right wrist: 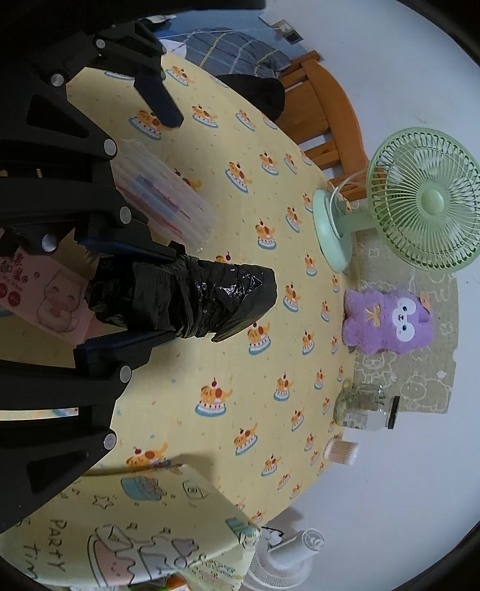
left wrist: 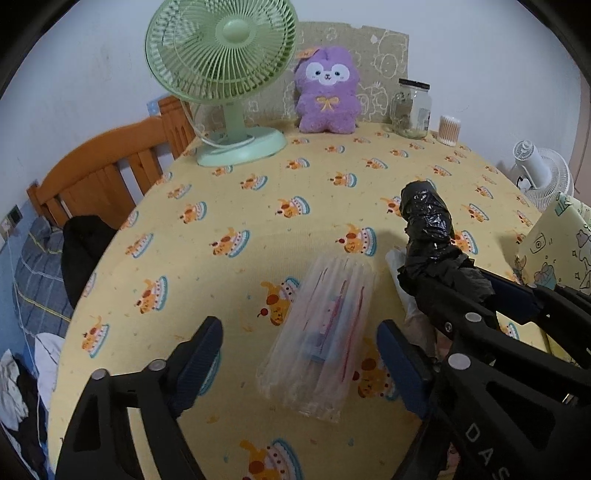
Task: Organize soft objects
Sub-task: 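Grasp the clear plastic pen bag with the left tool while the right tool holds the bundle, then lift and carry the pen bag with the left tool while the right tool carries the bundle toward the box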
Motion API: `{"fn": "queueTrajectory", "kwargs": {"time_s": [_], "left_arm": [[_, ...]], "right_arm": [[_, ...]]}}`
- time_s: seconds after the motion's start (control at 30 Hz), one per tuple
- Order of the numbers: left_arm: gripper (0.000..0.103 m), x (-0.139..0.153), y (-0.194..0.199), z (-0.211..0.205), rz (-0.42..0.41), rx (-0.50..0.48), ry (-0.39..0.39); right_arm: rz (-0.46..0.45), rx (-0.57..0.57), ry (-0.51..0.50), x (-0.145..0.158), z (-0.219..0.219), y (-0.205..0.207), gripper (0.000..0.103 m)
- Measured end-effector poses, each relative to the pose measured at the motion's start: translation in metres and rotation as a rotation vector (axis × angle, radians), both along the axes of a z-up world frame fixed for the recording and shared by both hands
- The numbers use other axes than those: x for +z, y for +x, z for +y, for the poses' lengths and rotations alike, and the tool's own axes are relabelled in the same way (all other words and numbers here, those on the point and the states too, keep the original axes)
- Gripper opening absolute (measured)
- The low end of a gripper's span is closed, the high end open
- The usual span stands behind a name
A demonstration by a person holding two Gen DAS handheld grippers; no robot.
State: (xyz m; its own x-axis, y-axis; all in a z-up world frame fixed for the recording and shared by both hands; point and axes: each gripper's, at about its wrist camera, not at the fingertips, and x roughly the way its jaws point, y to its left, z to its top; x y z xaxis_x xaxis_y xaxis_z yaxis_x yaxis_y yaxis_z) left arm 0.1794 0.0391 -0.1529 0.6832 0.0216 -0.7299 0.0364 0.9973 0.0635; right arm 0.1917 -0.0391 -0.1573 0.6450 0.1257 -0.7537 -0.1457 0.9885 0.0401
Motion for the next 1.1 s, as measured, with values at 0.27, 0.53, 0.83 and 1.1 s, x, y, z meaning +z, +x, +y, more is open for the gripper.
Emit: {"fn": "queueTrajectory", "kwargs": {"time_s": [0.27,0.53,0.83,1.1], "left_arm": [[0.054,-0.014,0.009,0.006,0.056,-0.014,-0.065],[0.025,-0.010,0.002,0.004,0.054,-0.049,-0.103],[0.021,0.006,-0.012,-0.004,0.006,-0.053,-0.089],[0.021,0.024,-0.023,-0.010,-0.036,-0.055,-0.091]], "right_arm": [[0.027,0.012,0.006,-0.010,0.006,0.006,0.038],[0.027,0.009,0.013,-0.009,0.004,0.006,0.039],[0.006,0.004,0.022,0.003,-0.003,-0.007,0.039],[-0.043,-0.001,0.031,0.023,-0.011,-0.020,0.039]]}}
